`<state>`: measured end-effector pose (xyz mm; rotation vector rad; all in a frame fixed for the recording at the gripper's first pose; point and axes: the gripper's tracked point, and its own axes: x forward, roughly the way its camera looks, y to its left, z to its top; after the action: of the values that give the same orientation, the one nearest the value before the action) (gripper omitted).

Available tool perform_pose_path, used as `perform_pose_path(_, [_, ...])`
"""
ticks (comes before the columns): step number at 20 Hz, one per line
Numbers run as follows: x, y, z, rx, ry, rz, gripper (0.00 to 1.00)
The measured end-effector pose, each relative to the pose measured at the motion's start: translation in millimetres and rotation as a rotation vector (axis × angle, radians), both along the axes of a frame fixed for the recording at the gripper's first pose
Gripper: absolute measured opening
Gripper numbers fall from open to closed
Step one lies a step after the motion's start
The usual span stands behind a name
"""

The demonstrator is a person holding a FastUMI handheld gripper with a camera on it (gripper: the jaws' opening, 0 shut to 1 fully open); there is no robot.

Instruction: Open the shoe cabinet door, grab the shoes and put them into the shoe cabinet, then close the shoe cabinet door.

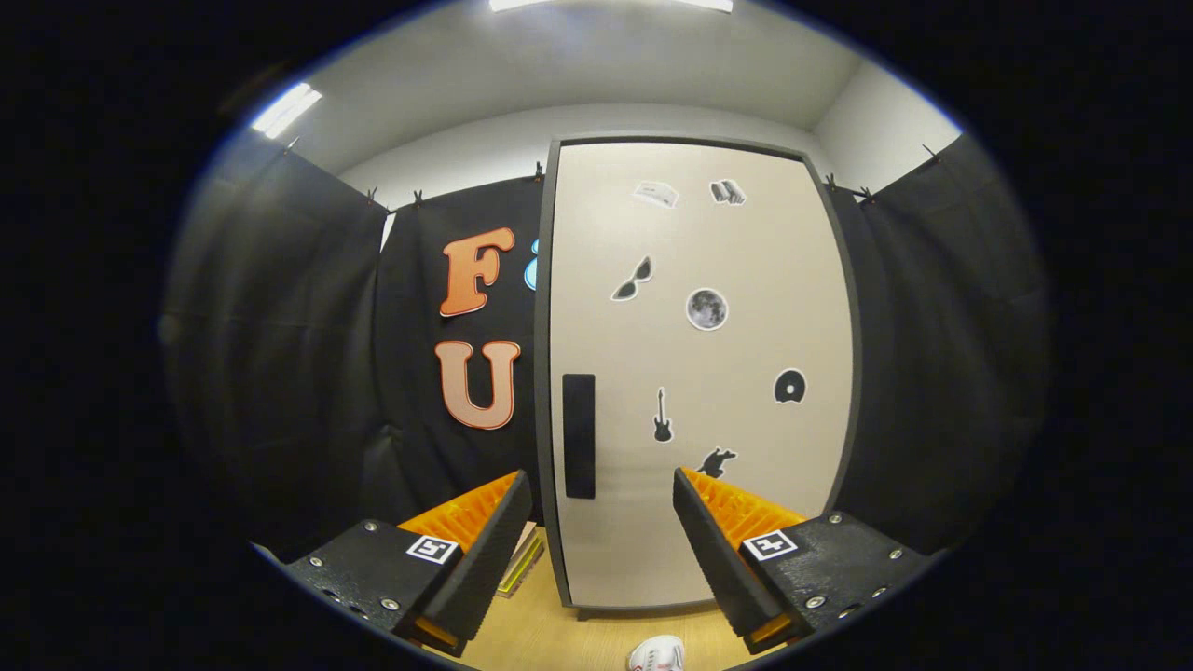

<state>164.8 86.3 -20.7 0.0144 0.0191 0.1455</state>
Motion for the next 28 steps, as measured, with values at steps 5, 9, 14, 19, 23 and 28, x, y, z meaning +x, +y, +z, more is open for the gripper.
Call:
perform_pose_path(5, [65, 23, -8, -0.022, 0.004, 0.005, 0.95])
perform_pose_path(9, [97, 30, -11, -0.006, 0.010, -0.001, 0.95])
perform_pose_path(14, [114, 35, -13, -0.026, 0.006, -0.007, 0.72])
perform_pose_path(19, [117, 37, -16, -0.014, 0.033, 0.009, 0.37])
perform_pose_path(23, [110, 36, -16, 0.002, 0.052, 0.035, 0.34])
perform_pose_path(28, [81, 31, -6, 0.005, 0.054, 0.035, 0.32])
